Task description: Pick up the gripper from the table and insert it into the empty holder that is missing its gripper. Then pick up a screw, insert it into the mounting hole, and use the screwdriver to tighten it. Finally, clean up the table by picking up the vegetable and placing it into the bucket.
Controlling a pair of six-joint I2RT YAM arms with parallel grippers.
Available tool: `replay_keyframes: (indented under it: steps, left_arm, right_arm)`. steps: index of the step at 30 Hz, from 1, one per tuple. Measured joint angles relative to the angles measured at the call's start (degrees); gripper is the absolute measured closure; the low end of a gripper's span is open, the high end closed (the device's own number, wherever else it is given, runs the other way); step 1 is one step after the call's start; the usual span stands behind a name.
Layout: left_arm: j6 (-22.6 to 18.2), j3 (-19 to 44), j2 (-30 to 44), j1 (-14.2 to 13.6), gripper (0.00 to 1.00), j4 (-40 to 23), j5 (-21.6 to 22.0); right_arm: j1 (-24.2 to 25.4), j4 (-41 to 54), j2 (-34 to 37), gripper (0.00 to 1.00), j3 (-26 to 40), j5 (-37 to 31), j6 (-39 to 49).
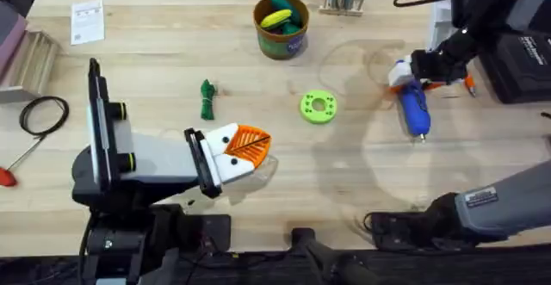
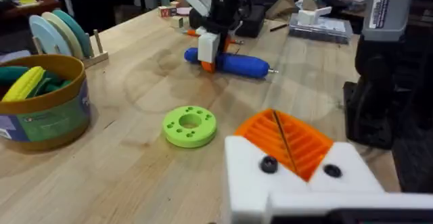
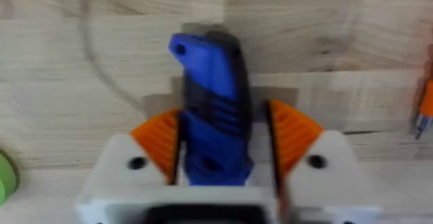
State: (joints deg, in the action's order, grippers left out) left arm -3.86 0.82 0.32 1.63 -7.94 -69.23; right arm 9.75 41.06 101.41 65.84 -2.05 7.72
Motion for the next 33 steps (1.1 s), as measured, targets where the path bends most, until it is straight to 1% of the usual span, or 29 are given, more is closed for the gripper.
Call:
replay_keyframes:
  steps: [3,4,5,6,9,13,17,21,28,33]
  left_arm:
    - [0.00,0.00,-0.01,0.00,0.991,0.00,0.00]
    - [0.00,0.00,-0.02,0.00,0.991,0.00,0.00]
    - [0.00,0.00,0.00,0.00,0.991,0.00,0.00]
    - [0.00,0.00,-0.01,0.00,0.991,0.00,0.00]
    - [0.00,0.00,-0.02,0.00,0.991,0.00,0.00]
    - [0.00,0.00,-0.01,0.00,0.991,0.00,0.00]
    - [0.00,0.00,-0.01,0.00,0.991,0.00,0.00]
    - [0.00,0.00,0.00,0.00,0.991,0.00,0.00]
    - [0.00,0.00,0.00,0.00,0.991,0.00,0.00]
    - [0.00,0.00,0.00,0.00,0.991,0.00,0.00]
  right_arm:
    - [0.28,-0.71,0.26,0.756,0.11,-0.79,0.12]
    - [0.39,-1.15,0.46,0.875,0.11,-1.18,0.55]
    - [0.54,-1.71,0.68,0.961,0.13,-1.34,0.67]
    - [0.56,-1.80,0.75,0.980,0.31,-1.31,0.73]
    - [0.54,-0.91,0.79,0.976,0.60,-0.66,1.53]
    - [-0.41,2.21,0.60,0.976,1.70,3.15,1.75]
    - [-2.18,3.61,-2.96,0.976,3.10,5.52,1.52]
    - [-3.33,2.87,-11.48,0.976,4.61,7.91,0.44]
    - [-4.95,-0.63,-27.66,0.976,5.44,14.26,-3.61]
    - [-8.72,-3.89,-35.22,0.976,5.44,15.99,-6.79]
